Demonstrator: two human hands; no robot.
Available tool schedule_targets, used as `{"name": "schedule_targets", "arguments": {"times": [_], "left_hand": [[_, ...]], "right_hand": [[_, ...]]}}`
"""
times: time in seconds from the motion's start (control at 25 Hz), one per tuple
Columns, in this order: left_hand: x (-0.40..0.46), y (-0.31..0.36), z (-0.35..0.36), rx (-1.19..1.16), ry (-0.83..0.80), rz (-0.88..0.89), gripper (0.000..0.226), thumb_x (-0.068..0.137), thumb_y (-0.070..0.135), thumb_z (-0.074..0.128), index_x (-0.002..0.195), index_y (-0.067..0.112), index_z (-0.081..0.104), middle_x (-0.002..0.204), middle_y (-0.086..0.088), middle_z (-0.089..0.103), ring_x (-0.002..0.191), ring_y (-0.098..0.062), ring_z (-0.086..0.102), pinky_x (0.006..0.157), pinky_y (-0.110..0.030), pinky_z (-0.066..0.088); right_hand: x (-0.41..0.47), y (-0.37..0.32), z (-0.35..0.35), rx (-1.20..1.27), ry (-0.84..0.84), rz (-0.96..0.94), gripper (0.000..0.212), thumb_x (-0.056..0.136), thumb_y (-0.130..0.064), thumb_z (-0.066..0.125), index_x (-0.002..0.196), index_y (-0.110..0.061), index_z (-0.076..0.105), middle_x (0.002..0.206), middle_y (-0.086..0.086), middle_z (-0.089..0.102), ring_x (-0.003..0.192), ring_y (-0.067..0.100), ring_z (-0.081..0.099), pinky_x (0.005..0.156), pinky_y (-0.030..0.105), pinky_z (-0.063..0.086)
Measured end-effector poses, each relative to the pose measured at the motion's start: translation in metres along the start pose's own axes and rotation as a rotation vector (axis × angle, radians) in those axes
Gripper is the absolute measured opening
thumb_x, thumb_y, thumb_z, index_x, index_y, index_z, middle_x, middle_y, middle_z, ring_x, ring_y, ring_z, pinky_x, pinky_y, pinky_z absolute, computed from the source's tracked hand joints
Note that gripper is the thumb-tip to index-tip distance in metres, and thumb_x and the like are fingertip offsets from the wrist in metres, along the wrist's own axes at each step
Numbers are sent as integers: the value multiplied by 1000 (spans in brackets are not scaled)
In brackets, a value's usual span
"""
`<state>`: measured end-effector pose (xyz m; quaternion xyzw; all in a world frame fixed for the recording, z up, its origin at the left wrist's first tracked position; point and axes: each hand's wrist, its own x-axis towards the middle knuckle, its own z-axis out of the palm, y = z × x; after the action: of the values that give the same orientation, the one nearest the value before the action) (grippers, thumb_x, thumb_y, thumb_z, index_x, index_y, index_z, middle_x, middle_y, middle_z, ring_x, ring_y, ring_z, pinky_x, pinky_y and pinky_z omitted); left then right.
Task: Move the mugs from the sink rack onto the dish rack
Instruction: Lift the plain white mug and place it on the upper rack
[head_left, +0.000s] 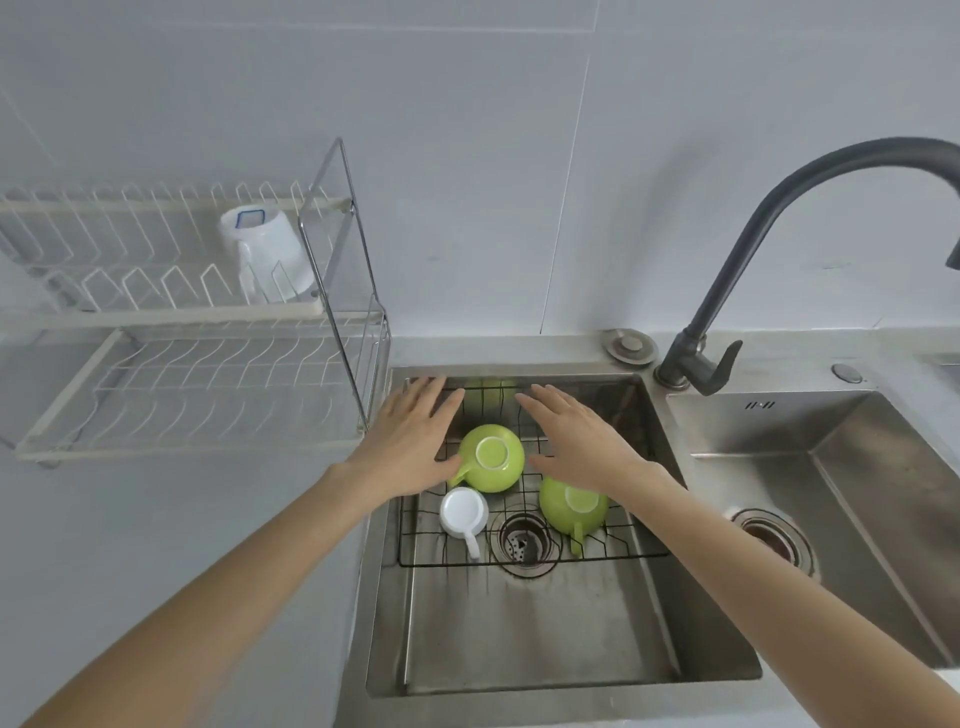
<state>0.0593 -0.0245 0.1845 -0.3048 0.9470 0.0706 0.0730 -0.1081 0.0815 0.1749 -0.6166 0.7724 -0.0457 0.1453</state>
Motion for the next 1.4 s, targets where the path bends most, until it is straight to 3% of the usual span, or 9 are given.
{"name": "schedule_targets", "arguments": {"times": [0.2, 0.44, 0.72, 0.92, 1.4], "left_hand": [[16, -3, 48, -107, -150, -45, 79, 88, 36, 50, 146, 15, 1, 158, -10, -1, 146, -25, 4, 119, -39, 11], [35, -6, 102, -233, -305, -124, 80, 87, 28, 55, 146, 15, 1, 157, -7, 6, 143, -25, 17, 110, -40, 32], [52, -13, 151, -333, -390, -202, 80, 86, 21, 54, 146, 16, 1, 151, -4, 17, 136, -26, 29, 93, -43, 46], [60, -17, 172, -364, -400, -246, 72, 86, 18, 53, 144, 17, 10, 147, -4, 27, 131, -24, 34, 84, -40, 48], [64, -16, 174, -316, -342, -244, 63, 87, 21, 55, 139, 15, 21, 142, -6, 37, 124, -25, 43, 83, -40, 49]], "right_hand": [[18, 12, 47, 98, -115, 51, 71, 88, -21, 55, 147, -19, 16, 157, 8, 18, 145, 24, 17, 116, 36, 22], [39, 22, 106, 207, -269, 134, 72, 88, -15, 53, 147, -22, 14, 155, 4, 22, 138, 26, 31, 98, 41, 43], [61, 23, 156, 326, -375, 177, 68, 87, -14, 51, 146, -21, 18, 150, 4, 29, 128, 30, 43, 90, 40, 45], [77, 21, 178, 363, -402, 184, 64, 88, -16, 51, 145, -19, 21, 148, 4, 31, 122, 31, 48, 87, 42, 48], [80, 23, 184, 409, -348, 148, 64, 86, -21, 57, 143, -20, 29, 146, 2, 37, 118, 31, 52, 86, 45, 51]]}}
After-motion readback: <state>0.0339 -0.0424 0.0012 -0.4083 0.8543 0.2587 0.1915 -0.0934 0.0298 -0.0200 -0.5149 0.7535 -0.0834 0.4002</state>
